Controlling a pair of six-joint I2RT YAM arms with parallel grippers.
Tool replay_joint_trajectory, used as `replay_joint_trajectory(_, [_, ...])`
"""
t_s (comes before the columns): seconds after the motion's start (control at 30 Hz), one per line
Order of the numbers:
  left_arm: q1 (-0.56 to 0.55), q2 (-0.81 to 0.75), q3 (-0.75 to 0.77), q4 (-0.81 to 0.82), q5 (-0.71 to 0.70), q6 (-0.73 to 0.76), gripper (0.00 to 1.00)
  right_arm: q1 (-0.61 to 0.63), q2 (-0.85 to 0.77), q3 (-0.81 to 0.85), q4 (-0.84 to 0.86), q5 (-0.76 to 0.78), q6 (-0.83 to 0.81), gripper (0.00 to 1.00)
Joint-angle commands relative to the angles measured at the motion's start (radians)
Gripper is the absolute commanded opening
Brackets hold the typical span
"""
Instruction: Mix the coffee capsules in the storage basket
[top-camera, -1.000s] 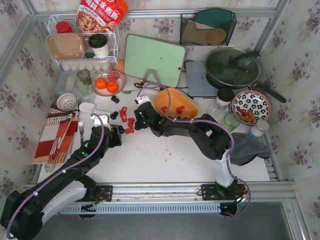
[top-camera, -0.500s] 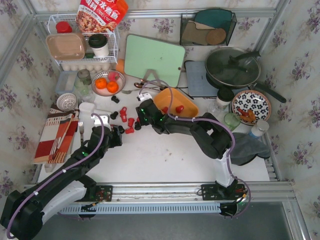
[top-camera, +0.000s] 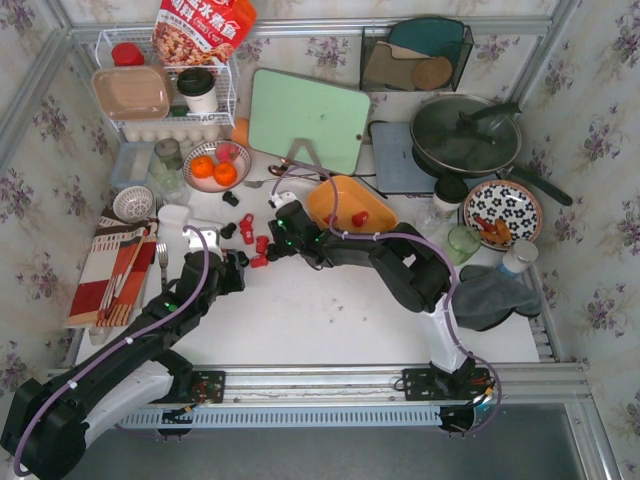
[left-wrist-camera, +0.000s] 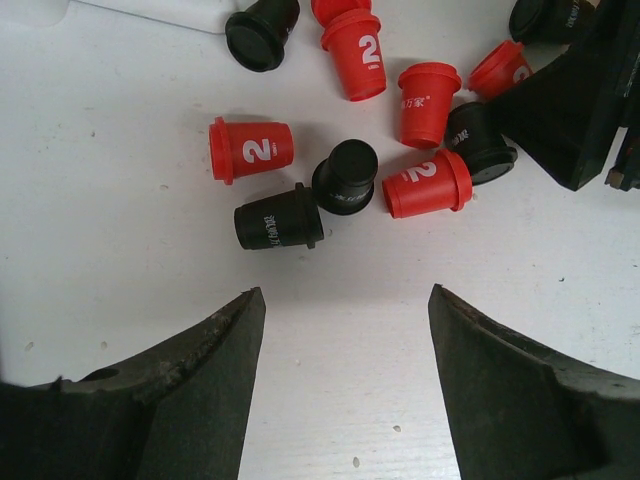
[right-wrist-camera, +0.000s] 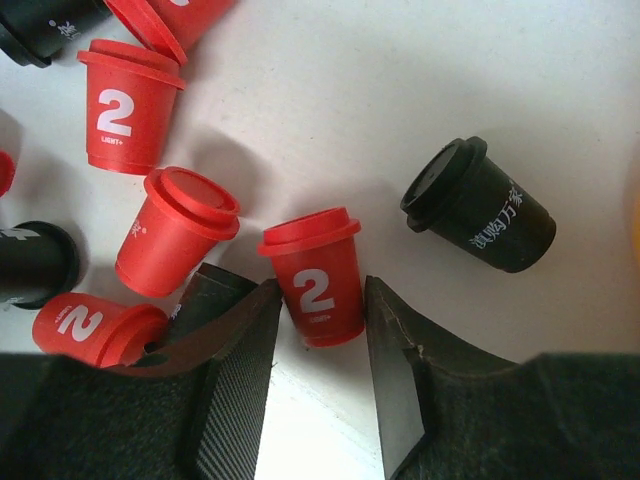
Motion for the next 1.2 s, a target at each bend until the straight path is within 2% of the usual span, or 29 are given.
replay_joint_trajectory(0.0, [0.0, 0.0, 0.007, 0.021, 0.004, -0.006, 0.69, 0.002, 0.006, 0.008, 0.006, -0.007, 0.001, 0.43])
replay_joint_trajectory(0.13, [-0.001, 0.0, 0.006, 0.021, 0.0, -0.011, 0.69, 0.002, -0.036, -0.013, 0.026, -0.009, 0.001, 0.24])
replay_joint_trajectory(0.3, [0.0, 0.007, 0.007, 0.023, -0.008, -0.02, 0.69, 0.002, -0.152, -0.085, 0.075, 0.015, 0.003, 0.16])
replay_joint_trajectory(0.4, [-0.001, 0.012, 0.008, 0.024, -0.022, -0.028, 0.69, 0.002, -0.241, -0.16, 0.113, 0.066, 0.004, 0.16])
replay_joint_trajectory(0.67, [0.001, 0.054, 0.025, 0.014, -0.067, -0.058, 0.69, -0.052, -0.475, -0.405, 0.155, 0.349, 0.056, 0.16])
replay_joint_trajectory(0.87, [0.001, 0.089, 0.04, 0.007, -0.064, -0.059, 0.69, -0.144, -0.54, -0.519, 0.143, 0.337, 0.134, 0.21])
replay_joint_trajectory(1.17, [0.0, 0.146, 0.062, 0.003, -0.062, -0.053, 0.69, -0.16, -0.486, -0.505, 0.107, 0.311, 0.139, 0.35])
